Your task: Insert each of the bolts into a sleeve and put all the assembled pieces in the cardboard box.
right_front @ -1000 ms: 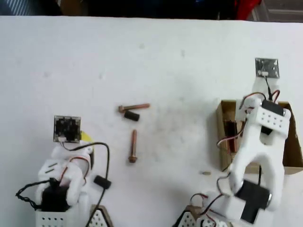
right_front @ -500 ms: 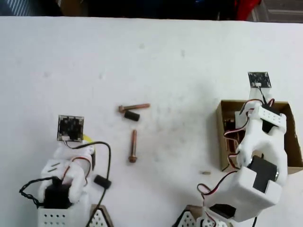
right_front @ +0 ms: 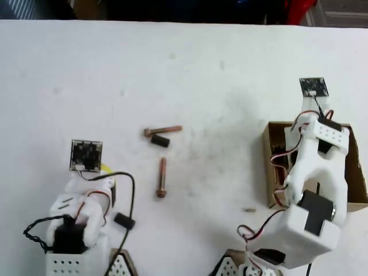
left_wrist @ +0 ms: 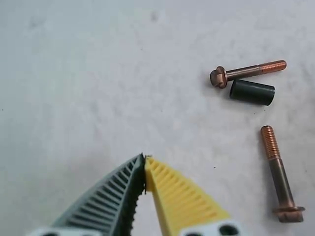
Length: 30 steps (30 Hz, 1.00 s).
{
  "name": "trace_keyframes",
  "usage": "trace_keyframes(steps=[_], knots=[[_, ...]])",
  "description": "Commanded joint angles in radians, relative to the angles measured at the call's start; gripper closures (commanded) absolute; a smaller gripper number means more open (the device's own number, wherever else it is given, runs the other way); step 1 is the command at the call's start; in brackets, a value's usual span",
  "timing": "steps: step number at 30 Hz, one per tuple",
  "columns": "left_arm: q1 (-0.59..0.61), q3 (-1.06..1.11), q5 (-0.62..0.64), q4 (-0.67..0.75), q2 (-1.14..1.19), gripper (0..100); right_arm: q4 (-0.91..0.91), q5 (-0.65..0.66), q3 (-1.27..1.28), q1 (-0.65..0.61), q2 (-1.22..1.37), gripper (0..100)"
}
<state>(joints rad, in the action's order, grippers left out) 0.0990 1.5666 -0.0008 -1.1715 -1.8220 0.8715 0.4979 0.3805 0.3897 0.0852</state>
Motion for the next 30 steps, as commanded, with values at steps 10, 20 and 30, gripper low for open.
trace_keyframes(steps=[10,20,30], knots=[[0.010,-0.011,-0.003,-0.035,-0.007,98,0.245,0.003,-0.078,-0.217,-0.412,78.6],[0.061,-0.083,-0.002,-0.115,-0.007,98,0.375,0.002,-0.078,-0.432,-0.555,78.6],[0.289,-0.094,-0.002,-0.095,-0.007,98,0.542,-0.146,-0.078,-0.800,-0.634,78.6]])
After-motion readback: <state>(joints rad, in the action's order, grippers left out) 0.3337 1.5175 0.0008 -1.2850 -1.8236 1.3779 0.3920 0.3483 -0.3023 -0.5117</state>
